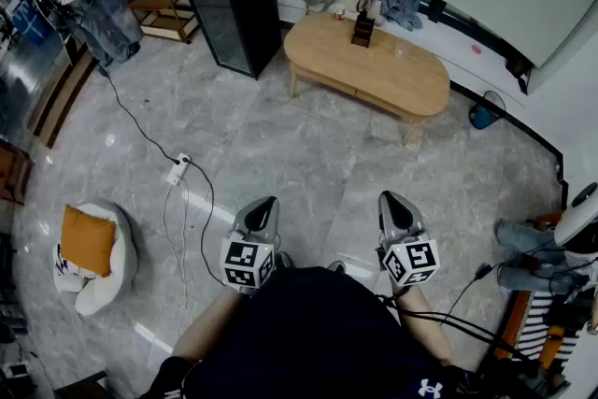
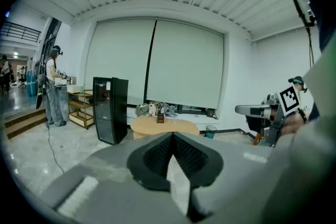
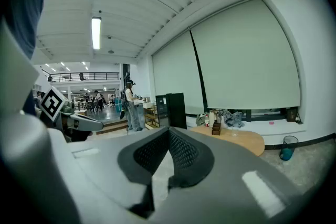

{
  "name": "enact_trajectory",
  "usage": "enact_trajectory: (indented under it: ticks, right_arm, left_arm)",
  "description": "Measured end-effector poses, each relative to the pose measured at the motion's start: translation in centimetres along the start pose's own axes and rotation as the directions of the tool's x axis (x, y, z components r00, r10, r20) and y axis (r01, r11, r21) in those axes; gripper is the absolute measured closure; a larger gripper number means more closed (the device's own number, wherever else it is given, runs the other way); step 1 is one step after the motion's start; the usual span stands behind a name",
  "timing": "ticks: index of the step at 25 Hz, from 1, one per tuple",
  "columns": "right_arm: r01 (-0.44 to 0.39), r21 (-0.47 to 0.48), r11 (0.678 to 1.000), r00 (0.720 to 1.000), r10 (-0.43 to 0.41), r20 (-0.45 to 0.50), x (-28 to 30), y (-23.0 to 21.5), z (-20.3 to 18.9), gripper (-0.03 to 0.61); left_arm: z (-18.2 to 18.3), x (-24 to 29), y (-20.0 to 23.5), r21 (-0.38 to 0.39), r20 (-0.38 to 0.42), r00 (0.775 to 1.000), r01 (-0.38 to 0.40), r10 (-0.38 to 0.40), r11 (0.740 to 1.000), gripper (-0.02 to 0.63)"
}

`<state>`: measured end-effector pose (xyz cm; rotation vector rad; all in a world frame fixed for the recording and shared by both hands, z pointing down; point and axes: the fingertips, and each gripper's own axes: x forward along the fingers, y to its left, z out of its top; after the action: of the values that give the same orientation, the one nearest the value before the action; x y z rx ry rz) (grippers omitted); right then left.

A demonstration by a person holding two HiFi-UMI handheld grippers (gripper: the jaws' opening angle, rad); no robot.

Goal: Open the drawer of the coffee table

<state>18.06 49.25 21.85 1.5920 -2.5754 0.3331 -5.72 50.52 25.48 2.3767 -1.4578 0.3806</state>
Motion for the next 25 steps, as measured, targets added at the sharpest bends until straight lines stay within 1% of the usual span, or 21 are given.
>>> enact_trajectory:
  ticks: [5, 9, 12, 15, 21, 23, 25]
  right_arm:
    - [-0.008, 0.005, 1.0, 1.0, 0.008, -0.005, -0.6, -0.9, -0.1, 0.577]
    - [-0.035, 0.029, 0.999, 0.999, 0.035, 0.001, -1.0, -1.6, -0.4, 0.577]
    - [-0.058, 0.054, 0.997, 0.998, 0.058, 0.004, -1.3, -2.1, -0.7, 0.575]
    - [-0.073, 0.061, 0.995, 0.997, 0.075, -0.025, -1.2, -3.0, -1.8, 0.575]
    - [-0.088, 0.081, 0.993, 0.991, 0.095, -0.097, 0.2, -3.7, -4.2, 0.575]
    - [-0.088, 0.084, 0.993, 0.99, 0.097, -0.107, 1.3, -3.5, -4.5, 0.575]
    - [-0.084, 0.075, 0.994, 0.989, 0.092, -0.117, 3.0, -3.4, -4.6, 0.575]
  left_arm:
    - [0.1, 0.5, -1.2, -0.003, -0.01, 1.0, -0.005, 0.005, 1.0, 0.612]
    - [0.2, 0.9, -2.1, -0.001, 0.006, 1.0, -0.02, 0.02, 1.0, 0.612]
    - [-0.3, 0.8, -2.7, -0.005, -0.005, 0.999, -0.042, 0.042, 0.999, 0.612]
    - [-1.0, 0.6, -2.9, -0.021, -0.025, 0.997, -0.079, 0.078, 0.997, 0.612]
    - [-2.8, -0.5, -1.3, -0.066, -0.059, 0.988, -0.149, 0.145, 0.987, 0.612]
    - [-3.3, -0.2, -0.1, -0.075, -0.074, 0.986, -0.156, 0.151, 0.985, 0.612]
    - [-3.7, 0.9, 1.3, -0.082, -0.084, 0.987, -0.147, 0.14, 0.986, 0.612]
